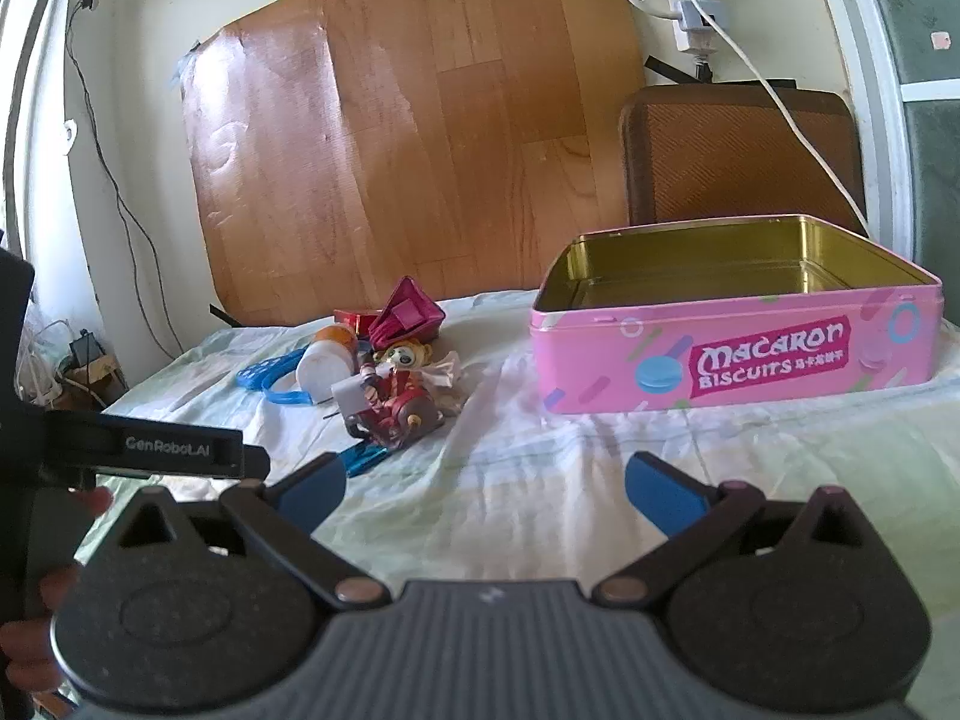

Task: Organize rigid objects
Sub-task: 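Move the right tool toward the red toy figure on the sheet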

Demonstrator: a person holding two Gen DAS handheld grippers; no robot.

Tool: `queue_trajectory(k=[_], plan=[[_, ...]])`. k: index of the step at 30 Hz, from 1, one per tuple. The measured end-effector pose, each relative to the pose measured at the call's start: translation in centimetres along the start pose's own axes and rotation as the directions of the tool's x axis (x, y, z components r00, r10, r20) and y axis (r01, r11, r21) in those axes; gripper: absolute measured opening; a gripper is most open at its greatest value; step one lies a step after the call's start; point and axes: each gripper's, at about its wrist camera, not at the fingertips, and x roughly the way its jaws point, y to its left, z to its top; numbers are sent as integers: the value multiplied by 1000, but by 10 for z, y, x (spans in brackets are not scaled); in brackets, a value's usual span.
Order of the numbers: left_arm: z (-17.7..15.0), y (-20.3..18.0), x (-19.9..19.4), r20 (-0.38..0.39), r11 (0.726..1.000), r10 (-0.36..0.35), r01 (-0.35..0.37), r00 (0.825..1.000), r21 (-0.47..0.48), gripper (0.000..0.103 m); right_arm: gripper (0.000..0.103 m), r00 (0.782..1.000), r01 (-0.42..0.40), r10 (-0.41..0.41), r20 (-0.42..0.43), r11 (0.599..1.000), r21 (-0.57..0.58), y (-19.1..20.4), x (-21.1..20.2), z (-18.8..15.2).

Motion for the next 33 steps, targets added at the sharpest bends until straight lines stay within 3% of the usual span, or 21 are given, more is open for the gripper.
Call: queue_trajectory(k=[17,21,26,33], plan=[[-1,2,0,32,1000,11,-10,999,-25,103,103,1000,1,0,14,999,-36,5,-1,-1],[-4,4,0,80,1000,21,-19,997,-19,103,102,1000,1,0,20,999,-48,6,-2,-2],[-6,12,2,125,1000,-3,5,992,-13,103,94,1000,-17,19,17,996,-84,12,-1,-3],[-11,18,18,134,999,42,-43,990,2,103,90,999,-16,21,35,991,-136,20,-2,-4]])
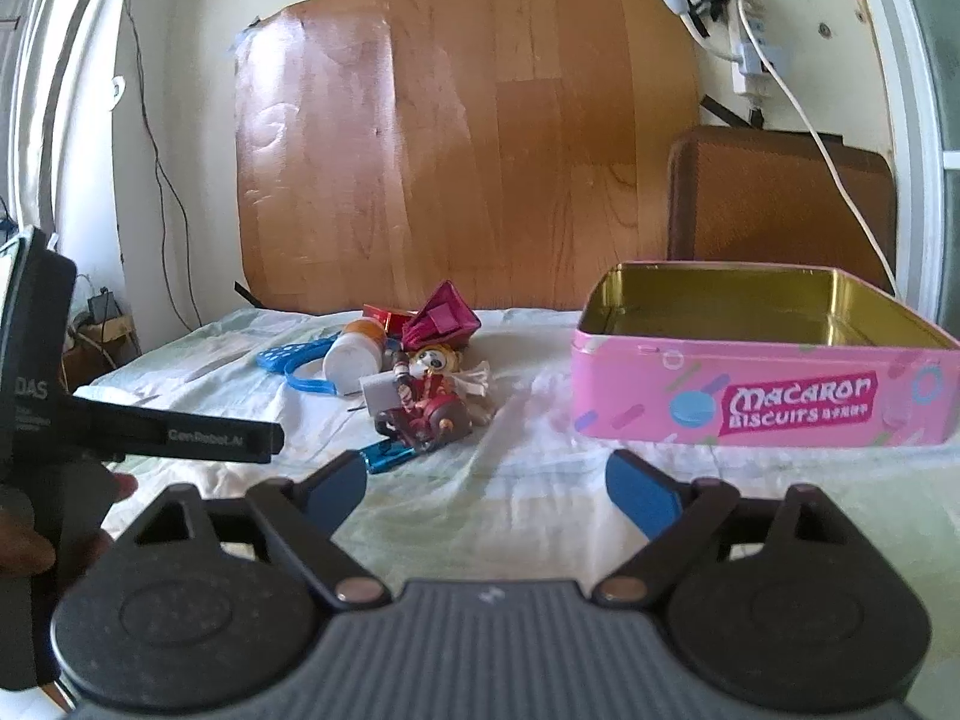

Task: Organize rigid objects
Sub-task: 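Move the right tool toward the red toy figure on the sheet, then close the right tool on the red toy figure and lift it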

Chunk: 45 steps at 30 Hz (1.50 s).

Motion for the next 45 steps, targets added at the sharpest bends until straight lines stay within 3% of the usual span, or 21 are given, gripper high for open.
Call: queue_trajectory(k=[10,25,27,29,31,40,45], plan=[[-6,5,8,-26,1000,20,-20,999,-13,103,88,1000,8,-8,15,999,-39,6,0,-1],[-3,4,1,-5,999,-30,30,1000,-24,103,92,1000,3,-3,-5,1000,-22,2,5,-4],[-3,4,1,-6,998,-45,45,999,-32,103,89,1000,0,0,1,1000,-17,1,4,-4],[-3,3,0,-2,998,-51,51,999,-36,103,72,1000,-9,9,-1,1000,-8,0,5,-4],[-3,4,-2,10,998,-57,57,998,-39,103,66,1000,-19,19,-12,1000,-3,0,7,-5],[0,4,-4,44,998,-58,59,997,-28,103,56,999,-37,37,22,999,5,-2,9,-11],[0,7,-1,32,996,-80,81,996,-28,103,56,999,-38,38,37,999,-8,-2,11,-12]])
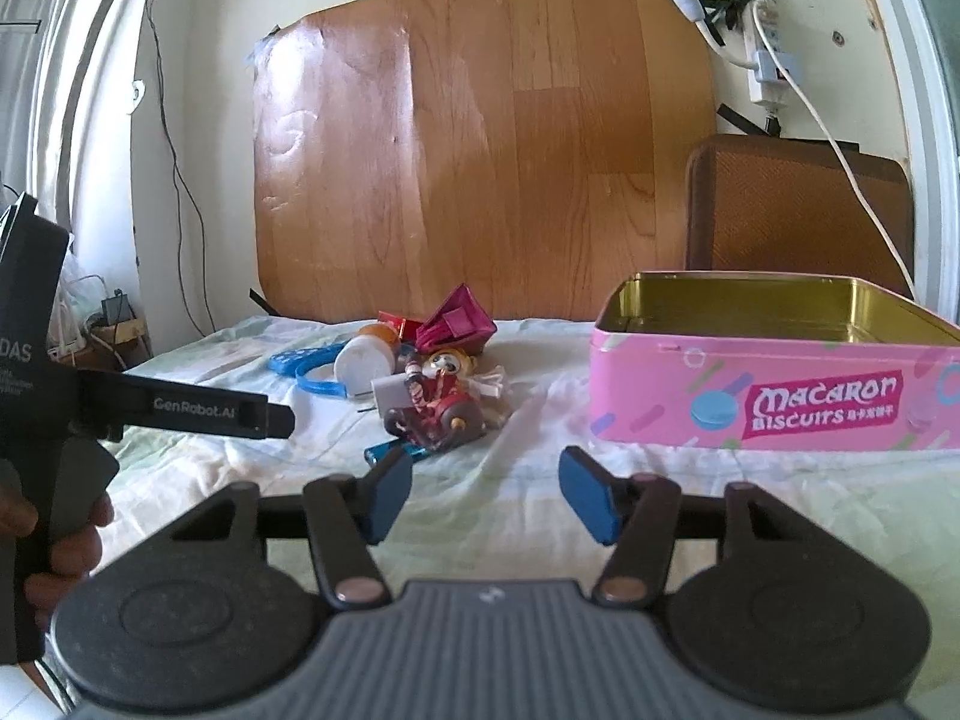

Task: Organize rigid objects
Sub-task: 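Close the right tool on the red toy figure and lift it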

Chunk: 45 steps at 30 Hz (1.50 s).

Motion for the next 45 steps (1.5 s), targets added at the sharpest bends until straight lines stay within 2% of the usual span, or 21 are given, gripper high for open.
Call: queue_trajectory(k=[5,11,17,20,21,23,25,26,27,30,32,34,38,40,43,45], plan=[[1,4,4,-27,1000,-23,22,999,-4,103,54,1000,-20,20,-16,1000,5,-3,8,4],[9,15,7,-54,997,-62,60,997,-40,98,50,991,-96,101,-85,993,63,-12,35,24],[14,18,8,-48,992,-120,117,992,-56,98,50,964,-163,191,-187,974,157,-23,76,36],[16,18,11,-53,987,-153,150,987,-65,98,50,947,-185,220,-235,969,164,-21,95,37],[16,18,12,-55,984,-166,162,985,-70,98,48,942,-192,230,-245,967,168,-20,100,36],[17,17,13,-58,980,-190,186,980,-76,98,24,923,-218,269,-274,954,205,-21,114,34],[17,16,13,-60,977,-201,197,978,-76,98,15,906,-233,307,-292,937,261,-24,121,32],[17,15,12,-57,977,-205,201,977,-72,98,3,899,-242,323,-295,929,280,-26,121,29],[17,14,11,-54,976,-210,206,976,-67,98,3,897,-242,328,-296,926,290,-27,120,27],[17,11,10,-47,973,-228,225,972,-59,98,3,907,-249,322,-270,929,273,-30,103,25],[18,9,12,-55,969,-244,241,968,-62,98,3,927,-246,288,-240,950,191,-29,83,24],[18,6,12,-64,963,-264,260,962,-63,98,3,937,-240,267,-224,960,142,-31,64,24],[17,-3,10,-71,948,-318,315,945,-54,98,3,955,-160,184,-234,980,120,-50,32,12],[19,-8,12,-79,939,-342,339,936,-49,98,4,954,-132,167,-249,980,152,-61,28,8],[28,-15,19,-91,932,-362,360,928,-38,98,8,955,-139,178,-238,976,170,-65,28,13],[34,-16,24,-97,926,-377,374,921,-47,98,19,954,-171,199,-224,976,138,-56,32,20]])
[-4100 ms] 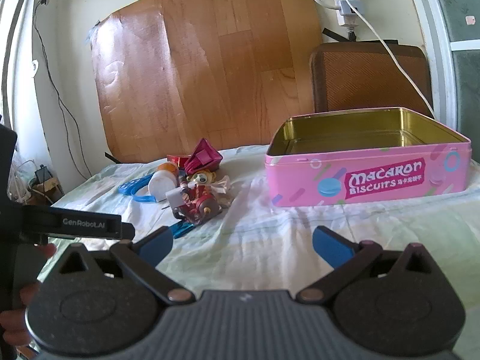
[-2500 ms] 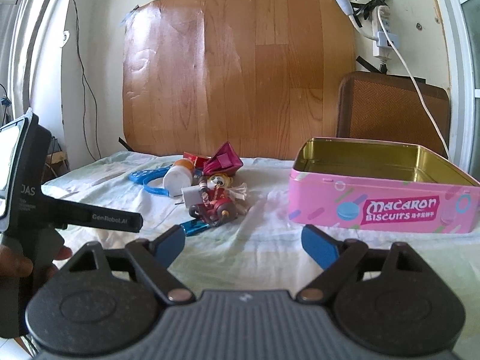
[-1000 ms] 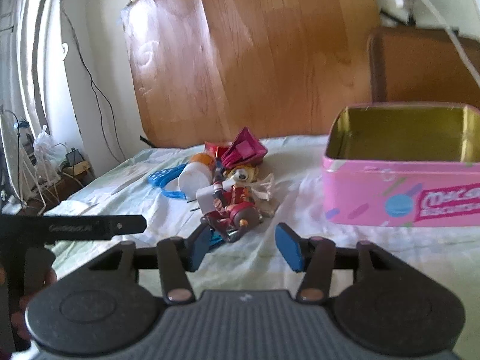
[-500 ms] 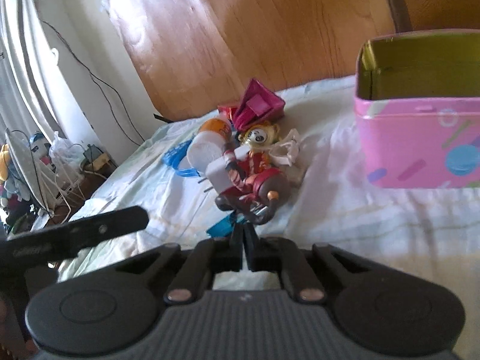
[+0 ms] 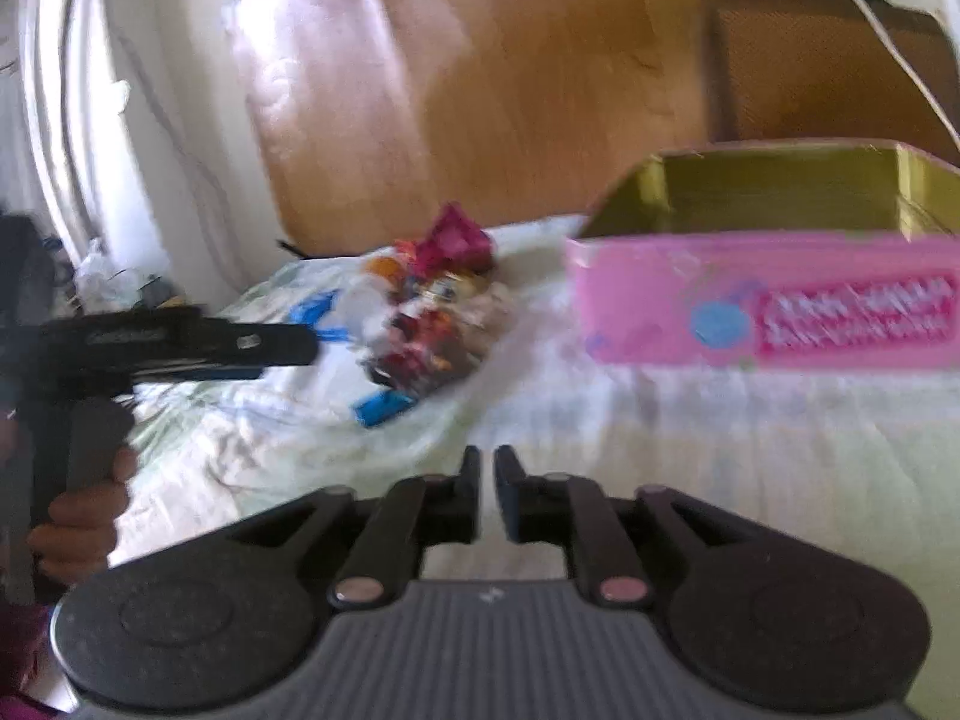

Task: Organize rigid objects
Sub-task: 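Close the right tool on the red toy figure and lift it, then carry the toy figure into the pink tin and open the right tool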

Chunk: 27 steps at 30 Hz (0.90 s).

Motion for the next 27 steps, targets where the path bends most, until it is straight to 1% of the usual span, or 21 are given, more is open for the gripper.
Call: queue_trajectory(k=[1,2,4,6,9,11,13,14,15,16,17,18,19,21,22,24,27], plan=[[2,2,3,-5,1000,-6,6,1000,-6,98,29,1000,-9,9,5,1000,-28,6,3,3],[5,3,6,-13,1000,-11,11,1000,-14,98,33,1000,-13,14,6,998,-58,11,7,4],[8,5,11,-28,999,-22,21,999,-27,98,36,1000,-15,15,0,992,-126,22,18,7],[12,4,19,-44,998,-48,46,998,-38,98,40,1000,-10,9,-5,985,-172,31,32,11],[17,-2,30,-48,998,-69,68,996,-15,98,44,1000,-6,4,-15,983,-185,36,50,17],[22,-5,41,-53,997,-72,72,996,5,95,49,1000,-4,1,-18,982,-188,36,60,23],[26,-5,52,-67,996,-85,85,994,1,86,56,1000,4,-8,-19,981,-195,36,69,27],[27,-3,58,-75,995,-96,96,993,-5,83,58,1000,2,-7,-24,981,-196,36,74,30],[27,-2,64,-87,994,-107,106,991,-11,74,58,1000,-4,-2,-31,981,-194,35,80,32],[28,0,69,-99,994,-111,109,989,-17,61,57,999,-6,-1,-38,982,-189,34,86,33],[27,2,75,-117,993,-120,117,986,-29,58,57,999,-12,4,-44,983,-185,34,91,34],[26,4,78,-116,989,-143,138,983,-51,58,53,999,-5,-4,-50,983,-186,33,96,34],[25,5,76,-108,989,-145,139,984,-58,57,47,999,14,-23,-45,983,-185,32,99,33],[24,7,68,-92,987,-155,149,984,-67,56,47,999,-18,13,-33,990,-142,27,94,33],[24,7,63,-84,985,-164,158,983,-74,56,47,1000,-21,19,-15,991,-135,28,89,31],[25,4,46,-62,982,-178,173,982,-79,56,47,999,-21,26,31,988,-152,34,73,27],[28,-11,19,-3,981,-189,189,982,-36,56,47,992,-10,31,119,984,-177,43,46,23]])
